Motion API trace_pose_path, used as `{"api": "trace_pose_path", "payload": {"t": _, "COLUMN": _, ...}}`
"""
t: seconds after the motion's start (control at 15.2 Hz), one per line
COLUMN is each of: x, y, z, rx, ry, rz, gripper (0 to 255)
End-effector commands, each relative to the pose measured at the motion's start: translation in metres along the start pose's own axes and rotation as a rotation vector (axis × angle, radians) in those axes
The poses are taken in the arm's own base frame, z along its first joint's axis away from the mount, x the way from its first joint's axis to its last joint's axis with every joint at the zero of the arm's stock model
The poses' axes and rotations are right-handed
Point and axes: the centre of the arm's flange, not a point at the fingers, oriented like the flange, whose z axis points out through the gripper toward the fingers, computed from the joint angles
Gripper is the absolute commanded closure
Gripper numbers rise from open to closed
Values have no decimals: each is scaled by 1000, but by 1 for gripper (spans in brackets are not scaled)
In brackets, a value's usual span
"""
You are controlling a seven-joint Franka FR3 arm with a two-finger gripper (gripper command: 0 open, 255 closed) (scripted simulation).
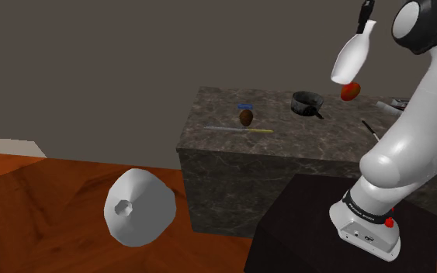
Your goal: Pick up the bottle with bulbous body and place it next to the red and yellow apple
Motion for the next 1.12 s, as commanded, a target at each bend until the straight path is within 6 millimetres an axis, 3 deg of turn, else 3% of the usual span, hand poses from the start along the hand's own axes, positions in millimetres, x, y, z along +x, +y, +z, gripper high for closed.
{"api": "trace_pose_path", "payload": {"t": 0.0, "x": -12, "y": 23, "z": 4, "rx": -1, "ry": 0, "rz": -2, "gripper": 255}}
{"api": "trace_pose_path", "payload": {"t": 0.4, "x": -48, "y": 90, "z": 10, "rx": -1, "ry": 0, "rz": -2, "gripper": 255}}
{"api": "trace_pose_path", "payload": {"t": 1.06, "x": -40, "y": 88, "z": 63, "rx": -1, "ry": 0, "rz": -2, "gripper": 255}}
